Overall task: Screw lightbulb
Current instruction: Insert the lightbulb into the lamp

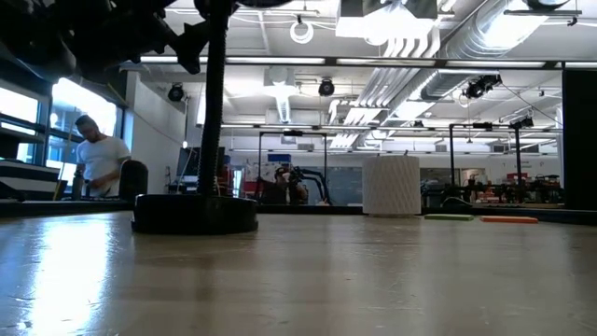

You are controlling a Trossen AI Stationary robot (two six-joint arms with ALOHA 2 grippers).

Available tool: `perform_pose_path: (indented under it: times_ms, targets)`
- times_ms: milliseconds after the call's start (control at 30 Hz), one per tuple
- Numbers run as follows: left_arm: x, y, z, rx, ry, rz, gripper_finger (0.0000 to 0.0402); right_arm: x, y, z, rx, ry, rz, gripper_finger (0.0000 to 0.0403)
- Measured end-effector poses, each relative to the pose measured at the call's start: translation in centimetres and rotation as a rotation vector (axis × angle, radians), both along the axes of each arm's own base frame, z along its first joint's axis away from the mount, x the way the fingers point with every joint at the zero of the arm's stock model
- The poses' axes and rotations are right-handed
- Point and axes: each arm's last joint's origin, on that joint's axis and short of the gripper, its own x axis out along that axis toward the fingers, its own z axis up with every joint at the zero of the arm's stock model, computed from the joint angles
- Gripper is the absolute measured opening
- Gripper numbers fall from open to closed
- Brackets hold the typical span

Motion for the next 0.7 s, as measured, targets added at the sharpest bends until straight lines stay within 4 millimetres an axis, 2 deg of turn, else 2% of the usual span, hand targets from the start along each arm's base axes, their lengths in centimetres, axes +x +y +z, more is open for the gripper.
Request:
perform_pose_path:
  times_ms: [133, 267, 700]
  targets:
    - [0.0, 0.0, -0.1, -0.01, 0.008, 0.0, 0.0305, 2.0, -0.5, 0.1, -0.048, 0.068, -0.07, 0.0251]
    - [0.0, 0.0, -0.1, -0.012, 0.011, 0.001, 0.0305, 3.2, -1.4, -0.2, -0.051, 0.08, -0.132, 0.0251]
    - [0.3, -0.9, -0.1, 0.017, 0.005, -0.009, 0.0305, 3.7, -2.6, -0.1, 0.027, -0.002, -0.144, 0.0251]
